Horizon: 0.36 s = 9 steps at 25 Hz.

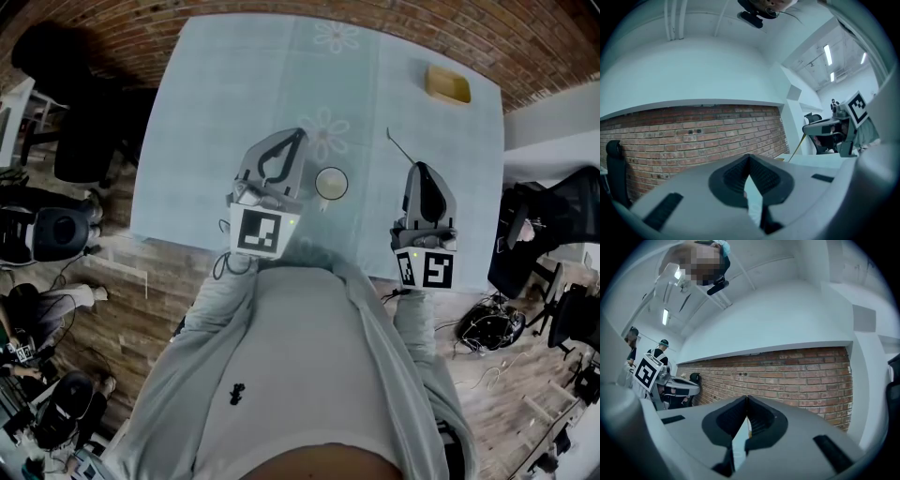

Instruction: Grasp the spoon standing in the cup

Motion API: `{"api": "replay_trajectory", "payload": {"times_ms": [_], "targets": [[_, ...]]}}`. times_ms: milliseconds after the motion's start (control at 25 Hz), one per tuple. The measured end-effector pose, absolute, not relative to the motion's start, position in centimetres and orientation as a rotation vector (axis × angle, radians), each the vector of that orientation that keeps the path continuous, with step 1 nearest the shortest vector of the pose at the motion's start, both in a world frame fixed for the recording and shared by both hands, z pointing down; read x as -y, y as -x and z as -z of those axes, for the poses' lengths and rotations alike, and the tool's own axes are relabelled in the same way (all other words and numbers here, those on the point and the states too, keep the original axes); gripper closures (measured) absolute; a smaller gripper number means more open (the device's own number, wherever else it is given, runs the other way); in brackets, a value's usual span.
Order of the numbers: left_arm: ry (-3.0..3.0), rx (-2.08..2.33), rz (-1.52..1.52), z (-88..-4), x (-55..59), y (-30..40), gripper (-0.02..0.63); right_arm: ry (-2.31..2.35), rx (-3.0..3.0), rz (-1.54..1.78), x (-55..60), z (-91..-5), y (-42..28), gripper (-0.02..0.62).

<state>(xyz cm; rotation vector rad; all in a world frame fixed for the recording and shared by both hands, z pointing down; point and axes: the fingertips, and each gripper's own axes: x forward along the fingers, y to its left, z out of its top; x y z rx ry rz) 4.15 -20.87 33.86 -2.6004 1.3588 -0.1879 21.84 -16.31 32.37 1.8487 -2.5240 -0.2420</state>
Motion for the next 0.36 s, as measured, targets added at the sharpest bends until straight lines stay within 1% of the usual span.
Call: {"api": "replay_trajectory", "payload": {"times_ms": [360], "targets": [[2.573, -1.345, 0.202, -33.64, 21.21, -3.94, 0.589, -1.834, 2.533, 0.236, 16.54, -32.41, -21.68, 0.578]]}}
